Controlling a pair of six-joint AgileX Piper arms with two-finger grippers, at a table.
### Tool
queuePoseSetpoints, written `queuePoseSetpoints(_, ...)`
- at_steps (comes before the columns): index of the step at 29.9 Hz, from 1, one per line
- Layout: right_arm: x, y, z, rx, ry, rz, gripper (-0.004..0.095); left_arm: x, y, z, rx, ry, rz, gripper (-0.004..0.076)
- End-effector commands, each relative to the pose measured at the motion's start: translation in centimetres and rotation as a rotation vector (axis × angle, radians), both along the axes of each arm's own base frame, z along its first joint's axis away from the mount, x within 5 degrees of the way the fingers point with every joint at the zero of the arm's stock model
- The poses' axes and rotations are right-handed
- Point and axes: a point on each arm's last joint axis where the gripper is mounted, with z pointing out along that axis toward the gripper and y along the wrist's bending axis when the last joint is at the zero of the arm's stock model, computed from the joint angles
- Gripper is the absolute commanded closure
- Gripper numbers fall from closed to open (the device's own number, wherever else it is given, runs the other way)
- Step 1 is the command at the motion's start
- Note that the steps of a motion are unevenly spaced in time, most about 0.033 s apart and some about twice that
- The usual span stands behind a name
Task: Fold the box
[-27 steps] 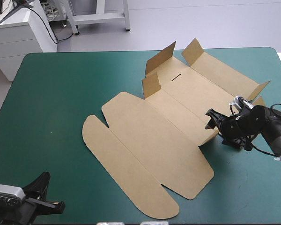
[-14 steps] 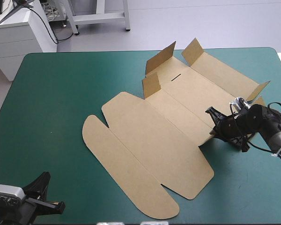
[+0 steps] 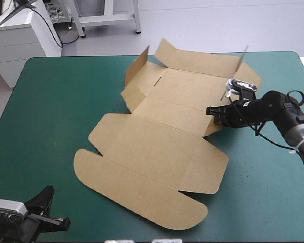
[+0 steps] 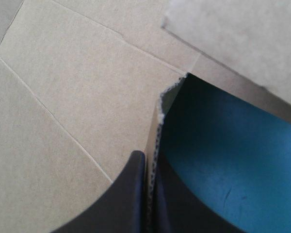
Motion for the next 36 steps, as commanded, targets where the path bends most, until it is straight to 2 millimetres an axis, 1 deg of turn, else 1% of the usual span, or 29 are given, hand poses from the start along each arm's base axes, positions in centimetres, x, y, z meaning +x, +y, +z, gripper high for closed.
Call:
queuePoseSetpoints(1, 0.9, 1.7, 2.5, -0.052, -0.158, 0.177, 0.0907, -0.2, 0.0, 1.4, -0.026, -0.103, 0.001, 0.0732)
queuePoseSetpoints(4, 2.2, 3.3, 2.3, -0.107, -0.173, 0.329, 0.0907, -0.2, 0.0, 1.4, -0.026, -0.103, 0.001, 0.0732)
queuePoseSetpoints(6, 3.0, 4.2, 2.2, -0.151, -0.168, 0.447, 0.0907, -0.2, 0.0, 1.4, -0.026, -0.103, 0.001, 0.0732)
queuePoseSetpoints(8, 3.6, 5.0, 2.2, -0.2, -0.145, 0.529, 0.0907, -0.2, 0.0, 1.4, -0.026, -0.103, 0.001, 0.0732)
queuePoseSetpoints(12, 5.5, 6.1, 2.1, -0.339, -0.113, 0.631, 0.0908, -0.2, 0.0, 1.4, -0.026, -0.103, 0.001, 0.0732)
queuePoseSetpoints(15, 6.8, 7.0, 2.2, -0.427, -0.123, 0.704, 0.0908, -0.2, 0.0, 1.4, -0.026, -0.103, 0.001, 0.0732)
queuePoseSetpoints(22, 9.1, 9.9, 1.2, -0.5, -0.189, 0.891, 0.0908, -0.2, 0.0, 1.4, -0.026, -0.103, 0.001, 0.0732)
queuePoseSetpoints(25, 9.6, 11.5, 0.4, -0.533, -0.231, 0.996, 0.0908, -0.2, 0.0, 1.4, -0.026, -0.103, 0.001, 0.0732)
queuePoseSetpoints(27, 9.8, 12.5, 0.2, -0.566, -0.279, 1.064, 0.0908, -0.2, 0.0, 1.4, -0.027, -0.105, 0.002, 0.0732)
queuePoseSetpoints(31, 10.0, 14.7, -0.4, -0.699, -0.393, 1.21, 0.0927, -0.2, 0.0, 1.4, -0.027, -0.107, 0.002, 0.0732)
queuePoseSetpoints(34, 10.0, 15.8, -0.5, -0.81, -0.476, 1.316, 0.0927, -0.2, 0.0, 1.4, -0.027, -0.107, 0.002, 0.0732)
queuePoseSetpoints(36, 10.1, 16.5, -0.7, -0.846, -0.531, 1.362, 0.0927, -0.2, 0.0, 1.4, -0.027, -0.107, 0.002, 0.0732)
